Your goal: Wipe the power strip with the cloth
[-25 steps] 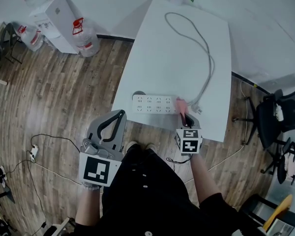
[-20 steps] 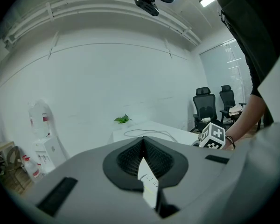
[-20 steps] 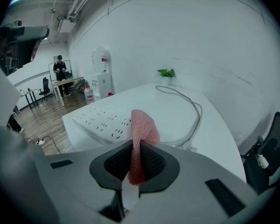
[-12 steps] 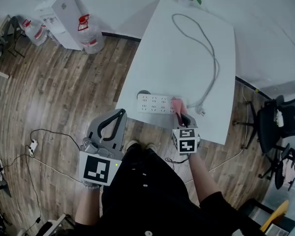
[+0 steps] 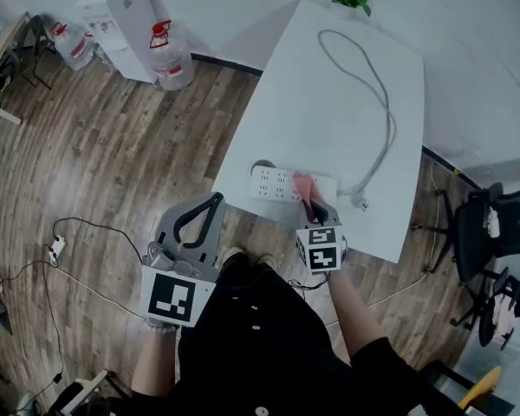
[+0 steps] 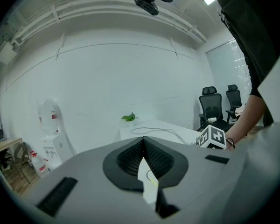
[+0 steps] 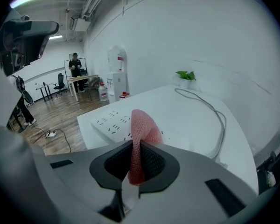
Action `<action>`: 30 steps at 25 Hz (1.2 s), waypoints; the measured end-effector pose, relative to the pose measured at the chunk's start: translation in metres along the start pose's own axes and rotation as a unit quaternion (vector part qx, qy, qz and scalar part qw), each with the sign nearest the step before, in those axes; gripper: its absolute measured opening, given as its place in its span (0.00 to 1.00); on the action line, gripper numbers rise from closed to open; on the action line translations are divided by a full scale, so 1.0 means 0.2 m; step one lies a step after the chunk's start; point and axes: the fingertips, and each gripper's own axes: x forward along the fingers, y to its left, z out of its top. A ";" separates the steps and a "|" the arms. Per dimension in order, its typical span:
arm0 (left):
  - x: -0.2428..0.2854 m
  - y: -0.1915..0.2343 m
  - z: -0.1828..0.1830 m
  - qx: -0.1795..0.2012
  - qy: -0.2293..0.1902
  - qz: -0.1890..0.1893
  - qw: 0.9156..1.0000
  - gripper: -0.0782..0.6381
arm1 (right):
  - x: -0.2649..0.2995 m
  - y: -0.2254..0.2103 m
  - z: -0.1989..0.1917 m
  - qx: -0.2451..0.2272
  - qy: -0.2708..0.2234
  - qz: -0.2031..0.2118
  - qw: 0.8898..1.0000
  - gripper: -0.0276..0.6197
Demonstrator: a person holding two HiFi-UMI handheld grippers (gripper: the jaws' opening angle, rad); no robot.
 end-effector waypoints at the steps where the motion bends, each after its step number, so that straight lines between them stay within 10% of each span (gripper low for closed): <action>1: -0.01 0.01 0.00 -0.001 0.000 0.001 1.000 0.12 | 0.01 0.02 0.01 -0.004 0.000 0.004 1.000 0.13; 30: -0.05 0.04 -0.03 0.001 0.004 0.012 1.000 0.12 | 0.14 0.53 0.24 -0.097 -0.014 0.112 0.989 0.13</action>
